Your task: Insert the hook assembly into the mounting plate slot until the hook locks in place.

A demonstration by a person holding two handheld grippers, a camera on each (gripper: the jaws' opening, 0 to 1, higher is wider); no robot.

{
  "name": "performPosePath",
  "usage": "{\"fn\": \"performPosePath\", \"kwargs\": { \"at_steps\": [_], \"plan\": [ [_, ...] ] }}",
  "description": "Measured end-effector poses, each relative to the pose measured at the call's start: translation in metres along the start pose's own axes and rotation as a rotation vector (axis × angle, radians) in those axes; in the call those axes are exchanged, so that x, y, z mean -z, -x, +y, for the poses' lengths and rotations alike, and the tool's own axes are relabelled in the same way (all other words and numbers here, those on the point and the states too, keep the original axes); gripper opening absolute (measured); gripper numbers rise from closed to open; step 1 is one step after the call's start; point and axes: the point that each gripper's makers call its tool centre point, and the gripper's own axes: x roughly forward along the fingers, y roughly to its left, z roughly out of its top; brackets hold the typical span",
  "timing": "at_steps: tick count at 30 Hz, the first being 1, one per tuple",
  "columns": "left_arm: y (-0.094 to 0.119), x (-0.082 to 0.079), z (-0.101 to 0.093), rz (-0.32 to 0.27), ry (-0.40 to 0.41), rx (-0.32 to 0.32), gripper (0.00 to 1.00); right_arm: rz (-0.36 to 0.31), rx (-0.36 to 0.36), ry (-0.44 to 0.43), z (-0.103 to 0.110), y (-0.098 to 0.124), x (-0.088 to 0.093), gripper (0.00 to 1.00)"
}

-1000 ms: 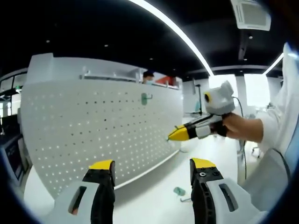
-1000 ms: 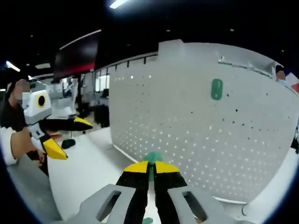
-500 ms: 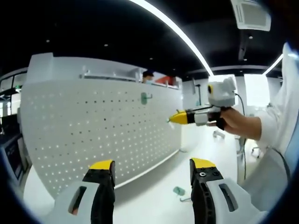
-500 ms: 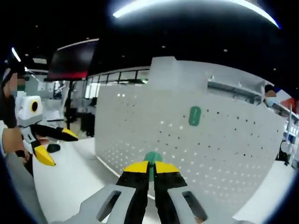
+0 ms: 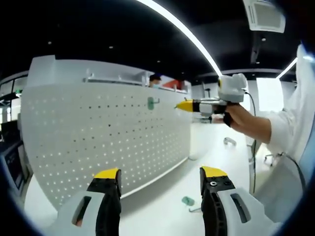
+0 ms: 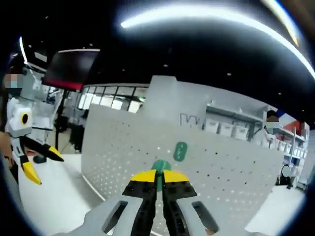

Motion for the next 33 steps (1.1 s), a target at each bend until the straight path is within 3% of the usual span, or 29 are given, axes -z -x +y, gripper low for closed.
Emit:
{"fn": "performPosePath", "kwargs": {
  "at_steps": [16, 33],
  "plan": [
    [0.001, 0.000, 0.001, 0.000, -0.002, -0.005, 0.66, -0.125, 0.115, 0.083, -0.036, -0.007, -0.022, 0.01],
    [0.000, 0.001, 0.003, 0.001, 0.007, -0.006, 0.66, -0.179, 0.172, 0.118, -0.056, -0.026, -0.025, 0.01]
  ]
}}
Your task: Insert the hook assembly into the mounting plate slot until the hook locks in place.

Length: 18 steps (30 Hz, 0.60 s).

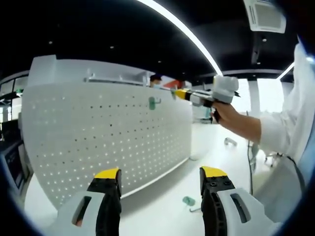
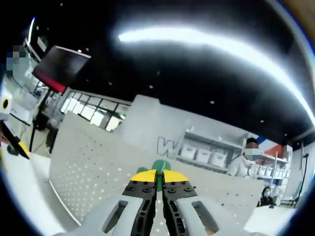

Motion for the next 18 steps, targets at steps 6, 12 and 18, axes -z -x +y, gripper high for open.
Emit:
{"fn": "performPosePath", "kwargs": {
  "at_steps": [6, 12, 18],
  "plan": [
    [-0.002, 0.003, -0.002, 0.008, 0.003, 0.009, 0.66, -0.013, 0.021, 0.008, -0.001, -0.009, 0.003, 0.01],
    [-0.002, 0.006, -0.002, 0.013, 0.008, 0.009, 0.66, -0.024, 0.043, 0.017, -0.007, -0.016, 0.008, 0.01],
    [-0.002, 0.007, -0.002, 0.014, 0.011, 0.011, 0.65, -0.025, 0.045, 0.042, -0.006, -0.019, 0.016, 0.01]
  ]
}}
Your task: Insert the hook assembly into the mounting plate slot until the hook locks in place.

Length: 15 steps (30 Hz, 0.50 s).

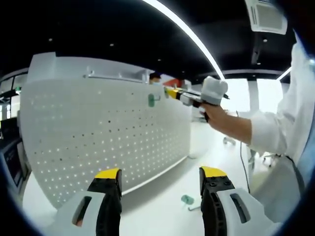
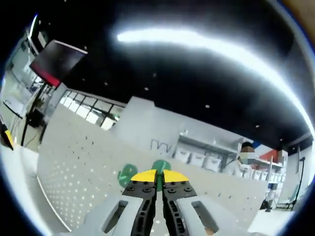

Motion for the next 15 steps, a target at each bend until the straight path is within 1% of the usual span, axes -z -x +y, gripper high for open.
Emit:
{"fn": "performPosePath", "kwargs": {
  "at_steps": [8, 15],
  "plan": [
    [0.000, 0.002, -0.001, 0.006, 0.005, 0.005, 0.65, 0.026, 0.001, -0.004, 0.001, -0.004, 0.012, 0.01],
    [0.001, 0.002, 0.001, 0.004, 0.007, 0.000, 0.65, 0.034, 0.007, -0.011, -0.001, -0.011, 0.017, 0.01]
  ]
}}
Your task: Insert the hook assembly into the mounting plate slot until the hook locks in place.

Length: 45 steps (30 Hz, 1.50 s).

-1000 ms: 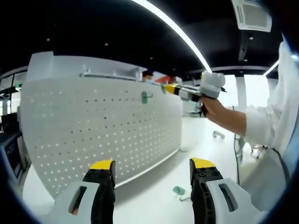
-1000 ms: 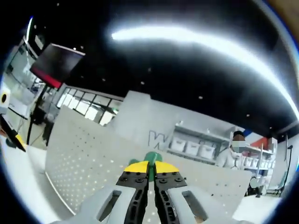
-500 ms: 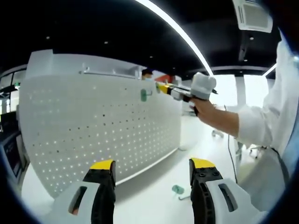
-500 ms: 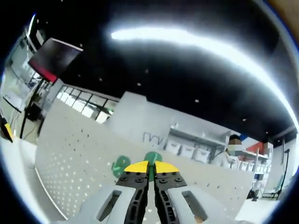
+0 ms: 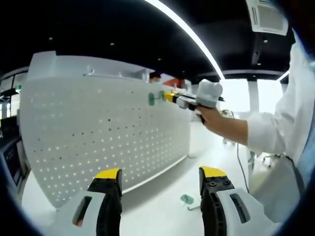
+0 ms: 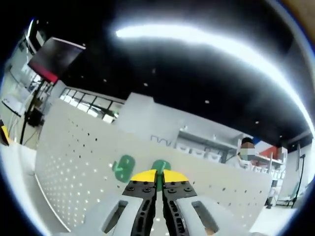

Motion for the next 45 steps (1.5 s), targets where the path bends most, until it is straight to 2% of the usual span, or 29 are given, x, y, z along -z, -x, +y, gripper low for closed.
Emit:
{"fn": "performPosePath", "kwargs": {
  "at_steps": [12, 45],
  "plan": [
    [0.000, 0.000, 0.000, 0.004, 0.001, -0.003, 0.65, 0.026, 0.003, -0.012, -0.002, -0.001, 0.010, 0.01],
    [0.001, -0.003, 0.001, -0.007, -0.001, -0.004, 0.65, 0.044, 0.021, -0.031, 0.002, -0.005, 0.017, 0.01]
  ]
}}
